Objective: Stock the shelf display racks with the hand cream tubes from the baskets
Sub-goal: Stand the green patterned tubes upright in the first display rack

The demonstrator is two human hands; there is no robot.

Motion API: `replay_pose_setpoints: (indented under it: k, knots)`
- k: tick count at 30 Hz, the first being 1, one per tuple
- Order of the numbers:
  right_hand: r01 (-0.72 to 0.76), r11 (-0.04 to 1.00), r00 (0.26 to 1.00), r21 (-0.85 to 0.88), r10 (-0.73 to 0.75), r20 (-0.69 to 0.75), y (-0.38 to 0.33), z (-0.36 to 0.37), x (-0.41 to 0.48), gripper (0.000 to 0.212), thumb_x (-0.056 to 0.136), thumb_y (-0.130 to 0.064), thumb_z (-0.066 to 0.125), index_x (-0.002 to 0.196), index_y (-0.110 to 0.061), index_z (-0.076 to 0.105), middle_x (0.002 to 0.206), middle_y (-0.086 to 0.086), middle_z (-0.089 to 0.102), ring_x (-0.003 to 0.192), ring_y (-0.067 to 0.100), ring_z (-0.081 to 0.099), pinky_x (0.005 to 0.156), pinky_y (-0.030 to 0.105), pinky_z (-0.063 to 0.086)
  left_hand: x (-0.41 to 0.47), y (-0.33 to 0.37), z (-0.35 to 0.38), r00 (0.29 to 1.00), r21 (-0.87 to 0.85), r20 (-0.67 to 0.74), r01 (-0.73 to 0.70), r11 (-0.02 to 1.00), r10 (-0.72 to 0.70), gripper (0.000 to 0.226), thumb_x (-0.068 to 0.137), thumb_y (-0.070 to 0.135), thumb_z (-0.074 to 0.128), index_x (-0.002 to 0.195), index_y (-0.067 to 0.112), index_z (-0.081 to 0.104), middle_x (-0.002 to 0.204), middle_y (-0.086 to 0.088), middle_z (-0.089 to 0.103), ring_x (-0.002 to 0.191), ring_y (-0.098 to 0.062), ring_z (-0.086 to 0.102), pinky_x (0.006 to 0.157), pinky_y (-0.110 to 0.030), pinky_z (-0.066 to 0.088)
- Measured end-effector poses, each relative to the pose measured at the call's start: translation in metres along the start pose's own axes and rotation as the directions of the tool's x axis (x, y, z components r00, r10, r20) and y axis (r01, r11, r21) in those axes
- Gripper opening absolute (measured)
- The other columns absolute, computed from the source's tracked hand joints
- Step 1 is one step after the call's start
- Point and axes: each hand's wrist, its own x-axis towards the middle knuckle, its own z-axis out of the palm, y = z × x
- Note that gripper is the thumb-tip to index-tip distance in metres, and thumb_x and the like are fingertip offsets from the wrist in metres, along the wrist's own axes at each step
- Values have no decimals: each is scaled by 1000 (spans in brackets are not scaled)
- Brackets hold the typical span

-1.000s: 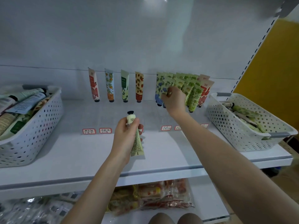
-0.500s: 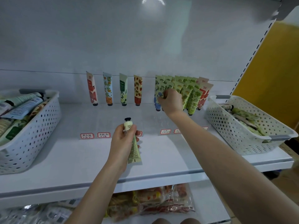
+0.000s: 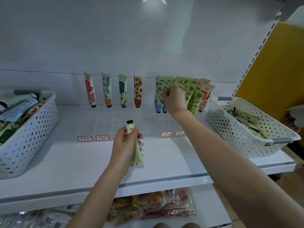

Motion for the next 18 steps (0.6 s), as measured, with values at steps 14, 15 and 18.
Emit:
replay_pose_setpoints:
  k: [14,15,18]
  knots:
    - [-22,1000,999,9,21,31,-2,-1,4,41,92,-7,51,56,-13,31,55,3,39,52,18,40,48,24,32,-3,1,7,1000,-27,15,-15,1000,15,9,96,25,46,95,19,53,81,-4,61,44,1,55,42,-16,48]
    - [-30,999,999,37,29,28,-1,-1,4,40,91,-7,51,55,-12,32,55,4,40,51,18,39,47,23,32,-4,3,7,1000,-39,13,-14,999,15,11,97,26,44,93,21,53,81,-4,61,44,1,56,42,-17,48]
    - [-54,994,998,94,50,48,1,0,1,31,88,-9,53,59,-5,45,58,12,48,51,19,41,50,23,33,-4,9,7,1000,-73,6,-5,997,5,14,99,25,42,91,24,53,80,-5,62,45,-2,58,42,-18,48]
